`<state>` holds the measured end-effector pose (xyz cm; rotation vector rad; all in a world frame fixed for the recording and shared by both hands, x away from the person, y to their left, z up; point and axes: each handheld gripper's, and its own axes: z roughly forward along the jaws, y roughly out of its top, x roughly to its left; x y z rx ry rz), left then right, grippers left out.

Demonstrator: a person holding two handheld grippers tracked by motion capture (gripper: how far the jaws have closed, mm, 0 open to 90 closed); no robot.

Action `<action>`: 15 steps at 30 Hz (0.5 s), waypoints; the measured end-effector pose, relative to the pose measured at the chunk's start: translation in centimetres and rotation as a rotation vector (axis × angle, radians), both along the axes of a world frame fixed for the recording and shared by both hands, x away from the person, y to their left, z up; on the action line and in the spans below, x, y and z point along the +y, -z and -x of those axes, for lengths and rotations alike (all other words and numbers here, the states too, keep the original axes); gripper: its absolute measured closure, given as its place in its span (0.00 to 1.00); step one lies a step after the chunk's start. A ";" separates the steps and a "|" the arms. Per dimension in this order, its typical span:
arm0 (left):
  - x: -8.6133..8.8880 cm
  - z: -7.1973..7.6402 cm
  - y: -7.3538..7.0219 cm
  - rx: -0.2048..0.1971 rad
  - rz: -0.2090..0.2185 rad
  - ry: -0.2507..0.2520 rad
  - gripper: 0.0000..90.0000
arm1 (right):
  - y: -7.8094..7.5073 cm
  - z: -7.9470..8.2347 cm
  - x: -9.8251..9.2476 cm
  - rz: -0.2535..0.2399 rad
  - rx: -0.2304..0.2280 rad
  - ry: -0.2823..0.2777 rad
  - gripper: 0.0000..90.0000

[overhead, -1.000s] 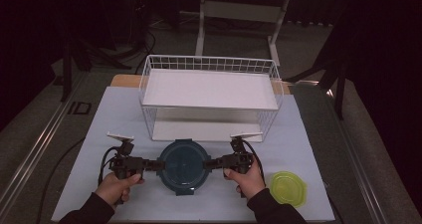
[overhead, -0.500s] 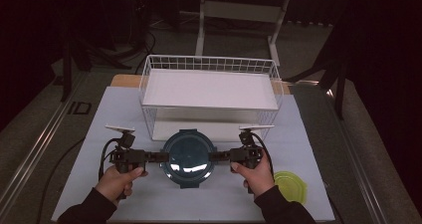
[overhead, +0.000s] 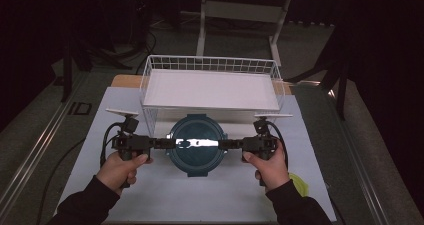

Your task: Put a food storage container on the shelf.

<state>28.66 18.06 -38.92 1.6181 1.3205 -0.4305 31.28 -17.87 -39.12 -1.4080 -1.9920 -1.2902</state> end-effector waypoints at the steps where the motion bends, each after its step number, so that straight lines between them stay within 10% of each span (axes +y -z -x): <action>1: -0.1 -0.2 -0.4 -0.007 -0.001 0.003 0.63 | -0.5 -0.1 -0.2 -0.003 -0.010 0.002 0.61; 15: -2.2 -3.5 -5.7 -0.098 0.009 0.012 0.63 | -5.4 -2.5 -2.5 -0.040 -0.078 0.047 0.61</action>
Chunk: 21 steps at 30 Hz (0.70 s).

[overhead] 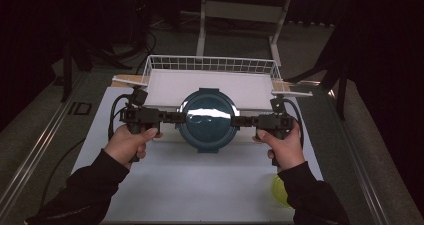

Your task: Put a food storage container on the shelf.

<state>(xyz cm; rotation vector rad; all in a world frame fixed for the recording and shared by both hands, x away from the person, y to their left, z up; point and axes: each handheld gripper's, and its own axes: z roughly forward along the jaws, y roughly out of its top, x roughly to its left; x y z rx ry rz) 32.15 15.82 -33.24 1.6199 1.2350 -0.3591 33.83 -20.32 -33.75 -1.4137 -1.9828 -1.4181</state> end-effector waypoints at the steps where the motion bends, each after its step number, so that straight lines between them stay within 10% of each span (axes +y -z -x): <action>1: -0.1 -0.3 -0.2 -0.005 0.003 0.001 0.63 | -0.3 -0.2 -0.2 0.002 -0.005 0.004 0.61; 21: -1.5 -6.9 -1.8 -0.022 0.009 0.004 0.63 | -2.3 -5.7 -1.6 -0.008 -0.005 0.085 0.61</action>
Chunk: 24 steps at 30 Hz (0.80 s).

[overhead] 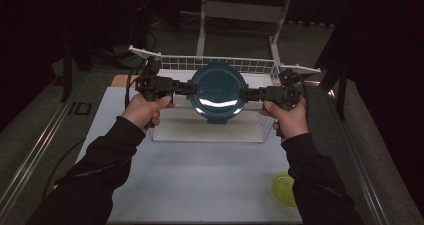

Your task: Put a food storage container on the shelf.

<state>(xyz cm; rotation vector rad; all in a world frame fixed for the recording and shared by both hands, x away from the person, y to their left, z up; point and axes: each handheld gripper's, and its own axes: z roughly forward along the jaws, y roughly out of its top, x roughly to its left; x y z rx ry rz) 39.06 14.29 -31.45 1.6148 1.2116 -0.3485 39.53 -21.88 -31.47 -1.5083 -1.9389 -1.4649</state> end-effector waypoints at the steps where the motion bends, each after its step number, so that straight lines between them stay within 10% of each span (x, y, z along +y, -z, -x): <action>1: 0.0 -0.2 0.1 0.003 0.007 -0.004 0.63 | 0.0 -0.2 0.0 0.000 0.004 0.005 0.61; 24: 0.0 -3.1 1.2 0.073 0.066 -0.028 0.60 | -0.5 -2.5 0.3 0.042 0.072 0.077 0.59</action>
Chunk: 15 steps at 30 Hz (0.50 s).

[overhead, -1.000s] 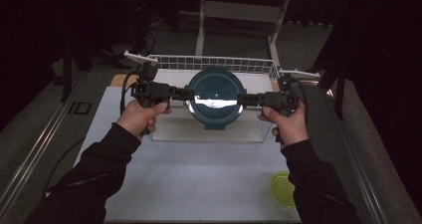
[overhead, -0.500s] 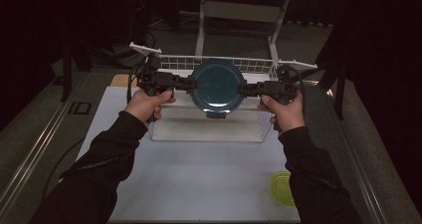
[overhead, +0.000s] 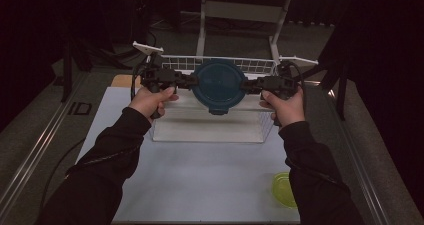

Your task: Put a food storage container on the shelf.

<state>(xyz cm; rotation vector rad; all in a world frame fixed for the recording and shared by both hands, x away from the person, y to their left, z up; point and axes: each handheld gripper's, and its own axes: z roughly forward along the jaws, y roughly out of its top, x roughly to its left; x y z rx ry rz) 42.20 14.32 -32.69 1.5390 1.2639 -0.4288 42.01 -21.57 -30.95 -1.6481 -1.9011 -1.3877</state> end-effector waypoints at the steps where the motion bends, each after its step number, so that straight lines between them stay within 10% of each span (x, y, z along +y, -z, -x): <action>1: 0.0 -0.1 0.1 0.002 0.002 0.000 0.59 | 0.0 -0.1 0.0 0.007 -0.003 0.006 0.58; 15: -0.1 -0.3 0.5 -0.048 -0.042 0.011 0.53 | 0.3 -0.4 0.5 0.036 -0.034 0.034 0.54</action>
